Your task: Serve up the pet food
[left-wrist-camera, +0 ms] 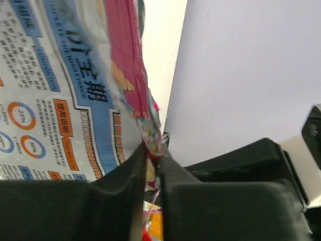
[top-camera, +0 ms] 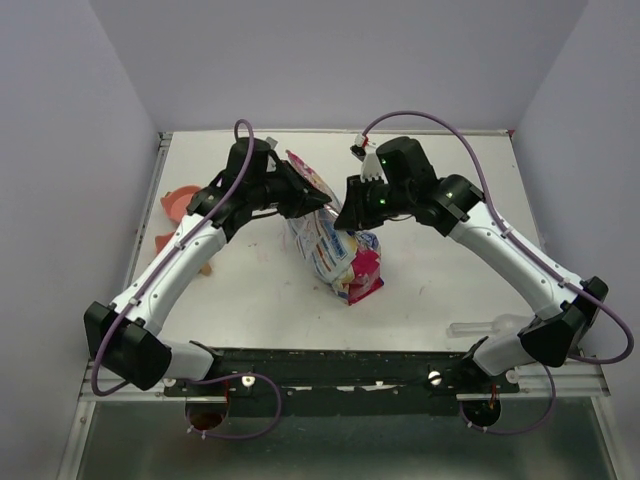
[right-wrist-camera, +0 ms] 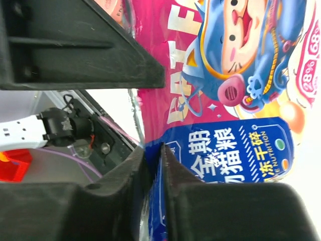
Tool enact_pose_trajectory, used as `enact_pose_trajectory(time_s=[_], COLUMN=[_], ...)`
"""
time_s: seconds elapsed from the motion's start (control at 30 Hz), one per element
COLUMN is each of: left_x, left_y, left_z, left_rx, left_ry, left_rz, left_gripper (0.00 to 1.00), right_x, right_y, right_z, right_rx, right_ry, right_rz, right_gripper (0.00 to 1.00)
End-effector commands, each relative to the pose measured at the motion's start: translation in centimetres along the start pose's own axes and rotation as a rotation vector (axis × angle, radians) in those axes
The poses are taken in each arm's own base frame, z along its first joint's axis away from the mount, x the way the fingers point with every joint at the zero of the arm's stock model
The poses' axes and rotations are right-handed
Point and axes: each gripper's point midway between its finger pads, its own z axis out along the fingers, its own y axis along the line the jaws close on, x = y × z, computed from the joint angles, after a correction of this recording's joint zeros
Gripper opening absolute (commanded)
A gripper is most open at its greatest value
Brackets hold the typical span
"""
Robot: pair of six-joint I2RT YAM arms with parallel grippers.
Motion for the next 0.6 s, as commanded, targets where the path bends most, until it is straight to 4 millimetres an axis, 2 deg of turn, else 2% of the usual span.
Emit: enact_pose_trajectory(time_s=[0.0,0.07,0.13,0.23,0.27,0.33,0.57], left_x=[-0.2,-0.3,-0.2,0.1,0.2,0.2,0.6], left_y=[-4.5,-3.9,-3.1,-2.0,-1.6,-1.0,-1.4], left_z=[-3.0,-3.5,-3.9,-4.3,-4.4,-4.4,-3.5], left_rx=[0.102,0.069,0.043,0.013,0.001,-0.02,-0.006], left_ry=[-0.029,-0.048,-0.06,-0.063,-0.064,-0.068,-0.038], left_rz=[0.171,0.192,0.201,0.193,0.189,0.173,0.147], left_gripper=[0.32,0.46,0.55,0.6,0.57,0.46,0.33], right_x=[-0.5,-0.9,-1.1,-1.1,-1.1,-1.1,-1.6], right_y=[0.7,1.1,1.7,2.2,2.2,2.3,2.8], right_z=[-0.4,-0.7,-0.9,-1.2,-1.2,-1.3,-1.4], right_rx=[-0.024,-0.039,-0.068,-0.089,-0.093,-0.095,-0.119], right_ry=[-0.03,-0.043,-0.048,-0.053,-0.055,-0.06,-0.071], right_rz=[-0.012,-0.021,-0.023,-0.02,-0.021,-0.02,-0.02], right_gripper=[0.2,0.13,0.11,0.12,0.11,0.07,0.01])
